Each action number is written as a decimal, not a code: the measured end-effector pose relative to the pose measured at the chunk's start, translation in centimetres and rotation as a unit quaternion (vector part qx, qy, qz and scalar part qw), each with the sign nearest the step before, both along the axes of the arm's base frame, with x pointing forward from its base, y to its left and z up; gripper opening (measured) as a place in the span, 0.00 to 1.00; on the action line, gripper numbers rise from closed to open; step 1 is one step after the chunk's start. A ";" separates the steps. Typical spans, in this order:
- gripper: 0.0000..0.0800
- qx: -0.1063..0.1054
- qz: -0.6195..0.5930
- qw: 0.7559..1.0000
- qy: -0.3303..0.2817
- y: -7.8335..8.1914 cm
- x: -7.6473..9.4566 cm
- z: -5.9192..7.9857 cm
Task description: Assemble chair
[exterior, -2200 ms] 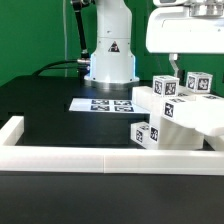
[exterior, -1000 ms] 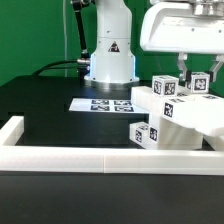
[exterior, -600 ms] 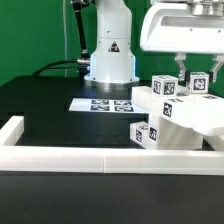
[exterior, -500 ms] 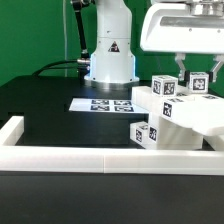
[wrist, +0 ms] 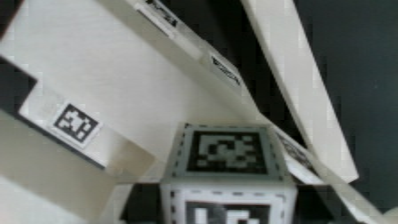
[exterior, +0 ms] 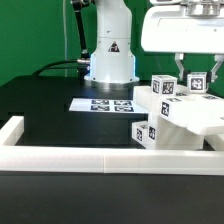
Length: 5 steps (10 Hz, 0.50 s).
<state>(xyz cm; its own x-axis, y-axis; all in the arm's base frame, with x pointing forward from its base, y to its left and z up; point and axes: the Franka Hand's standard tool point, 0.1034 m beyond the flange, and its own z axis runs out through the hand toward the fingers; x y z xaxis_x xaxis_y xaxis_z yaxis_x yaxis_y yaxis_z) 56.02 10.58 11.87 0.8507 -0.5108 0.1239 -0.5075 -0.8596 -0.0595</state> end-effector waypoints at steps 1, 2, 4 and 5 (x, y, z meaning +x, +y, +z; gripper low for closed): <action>0.36 0.006 -0.041 0.999 -0.001 0.0 0.0 0.0; 0.36 0.011 -0.066 0.998 -0.001 0.0 0.0 0.0; 0.36 0.023 -0.138 0.990 -0.001 0.1 0.0 0.0; 0.36 0.029 -0.174 0.984 -0.001 0.2 0.0 0.0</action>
Offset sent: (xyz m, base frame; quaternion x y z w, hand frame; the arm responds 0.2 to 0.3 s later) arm 0.0000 0.0000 0.0000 0.0000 0.0000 0.1938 0.9810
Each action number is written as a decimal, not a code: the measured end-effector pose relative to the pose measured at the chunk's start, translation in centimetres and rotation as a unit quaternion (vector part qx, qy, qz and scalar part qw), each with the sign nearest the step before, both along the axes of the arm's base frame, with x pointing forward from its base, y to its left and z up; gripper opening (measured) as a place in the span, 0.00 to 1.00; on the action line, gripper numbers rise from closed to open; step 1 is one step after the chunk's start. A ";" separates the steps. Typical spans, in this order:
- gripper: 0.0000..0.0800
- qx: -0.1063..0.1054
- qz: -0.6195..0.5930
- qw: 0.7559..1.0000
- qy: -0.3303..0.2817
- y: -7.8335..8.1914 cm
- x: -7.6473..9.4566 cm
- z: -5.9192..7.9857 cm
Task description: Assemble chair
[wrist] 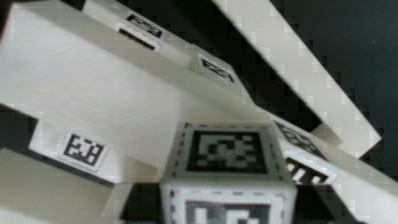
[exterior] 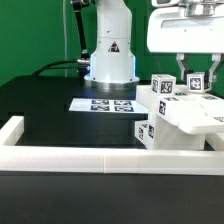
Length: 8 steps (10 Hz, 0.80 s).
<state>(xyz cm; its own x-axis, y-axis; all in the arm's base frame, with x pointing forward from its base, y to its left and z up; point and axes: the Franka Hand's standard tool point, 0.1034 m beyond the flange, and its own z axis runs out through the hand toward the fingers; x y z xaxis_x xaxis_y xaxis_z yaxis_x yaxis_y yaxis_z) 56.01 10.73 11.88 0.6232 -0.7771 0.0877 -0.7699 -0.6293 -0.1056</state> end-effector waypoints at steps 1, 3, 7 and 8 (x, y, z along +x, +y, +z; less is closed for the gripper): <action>0.36 0.007 -0.036 0.999 0.000 0.1 0.0 0.0; 0.36 0.016 -0.086 0.996 0.000 0.2 0.0 0.0; 0.36 0.038 -0.203 0.978 0.002 0.5 -0.1 0.0; 0.36 0.042 -0.224 0.974 0.002 0.5 -0.1 0.0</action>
Offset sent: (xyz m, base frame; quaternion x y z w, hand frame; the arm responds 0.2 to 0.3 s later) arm 0.0000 0.0000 0.0000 0.0000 0.0000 0.1938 0.9810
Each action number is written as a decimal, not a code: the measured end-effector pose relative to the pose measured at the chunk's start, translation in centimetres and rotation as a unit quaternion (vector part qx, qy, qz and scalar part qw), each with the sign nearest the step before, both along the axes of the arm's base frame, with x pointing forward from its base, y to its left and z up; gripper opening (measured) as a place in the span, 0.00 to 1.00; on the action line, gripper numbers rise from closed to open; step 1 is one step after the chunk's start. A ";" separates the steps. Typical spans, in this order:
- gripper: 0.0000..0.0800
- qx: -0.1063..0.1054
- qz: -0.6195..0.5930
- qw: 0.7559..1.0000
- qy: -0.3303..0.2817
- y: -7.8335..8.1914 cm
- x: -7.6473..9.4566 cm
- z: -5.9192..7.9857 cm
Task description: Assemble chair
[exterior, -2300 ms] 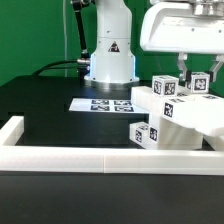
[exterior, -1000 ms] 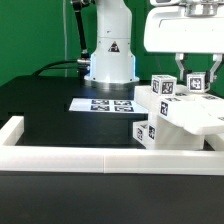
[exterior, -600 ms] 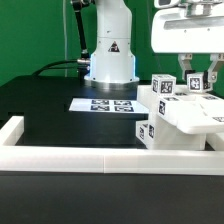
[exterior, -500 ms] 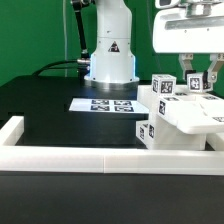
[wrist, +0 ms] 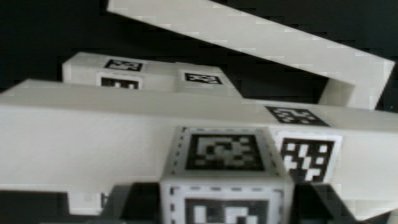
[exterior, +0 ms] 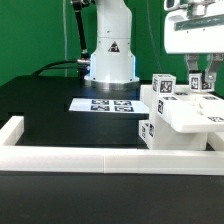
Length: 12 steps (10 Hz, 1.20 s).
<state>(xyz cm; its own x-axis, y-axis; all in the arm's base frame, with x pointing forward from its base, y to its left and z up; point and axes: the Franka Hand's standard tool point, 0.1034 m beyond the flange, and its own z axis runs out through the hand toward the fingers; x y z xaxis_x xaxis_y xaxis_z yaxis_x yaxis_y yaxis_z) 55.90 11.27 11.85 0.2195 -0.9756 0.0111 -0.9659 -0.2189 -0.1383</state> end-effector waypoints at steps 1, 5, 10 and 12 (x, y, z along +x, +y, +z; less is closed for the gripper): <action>0.36 0.005 -0.025 1.000 0.001 0.1 0.0 0.0; 0.36 0.026 -0.127 0.992 0.003 0.5 -0.1 0.0; 0.45 0.027 -0.110 0.993 0.009 0.7 -0.2 0.1; 0.77 0.019 -0.042 0.999 0.003 1.2 -0.1 0.2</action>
Offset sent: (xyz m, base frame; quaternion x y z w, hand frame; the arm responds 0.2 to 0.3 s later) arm 0.0000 0.0000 0.0000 0.0000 0.0000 0.1938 0.9810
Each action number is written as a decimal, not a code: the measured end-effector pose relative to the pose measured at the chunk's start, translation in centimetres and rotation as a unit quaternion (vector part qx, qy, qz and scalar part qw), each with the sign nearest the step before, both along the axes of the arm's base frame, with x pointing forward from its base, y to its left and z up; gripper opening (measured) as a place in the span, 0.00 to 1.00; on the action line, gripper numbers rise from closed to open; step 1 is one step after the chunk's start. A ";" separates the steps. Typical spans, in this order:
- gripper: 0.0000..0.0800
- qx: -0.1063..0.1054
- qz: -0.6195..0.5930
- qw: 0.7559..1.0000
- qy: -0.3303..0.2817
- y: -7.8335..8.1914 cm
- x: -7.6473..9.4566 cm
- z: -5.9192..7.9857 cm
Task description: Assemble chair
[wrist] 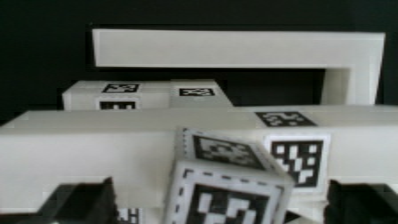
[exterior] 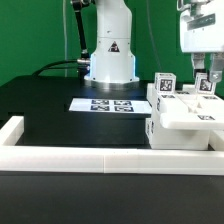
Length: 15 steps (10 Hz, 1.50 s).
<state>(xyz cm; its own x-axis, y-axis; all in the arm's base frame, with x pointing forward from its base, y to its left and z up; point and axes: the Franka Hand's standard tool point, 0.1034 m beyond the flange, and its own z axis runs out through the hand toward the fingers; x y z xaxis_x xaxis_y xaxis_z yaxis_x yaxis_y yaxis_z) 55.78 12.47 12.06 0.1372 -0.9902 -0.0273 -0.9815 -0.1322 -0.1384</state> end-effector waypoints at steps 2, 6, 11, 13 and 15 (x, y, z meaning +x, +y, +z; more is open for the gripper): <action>0.80 -0.010 0.073 0.997 -0.003 -0.1 0.0 0.0; 0.81 -0.045 0.262 0.964 -0.001 -0.2 0.0 -0.1; 0.81 -0.086 0.483 0.872 -0.004 -0.6 0.4 -0.1; 0.81 -0.103 0.576 0.811 0.001 -1.0 0.4 -0.2; 0.78 -0.105 0.594 0.798 0.001 -1.4 0.4 -0.2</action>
Offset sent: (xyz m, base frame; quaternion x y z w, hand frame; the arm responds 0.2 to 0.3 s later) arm 0.0000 0.0000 0.0000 0.0000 0.0000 -0.1938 0.9810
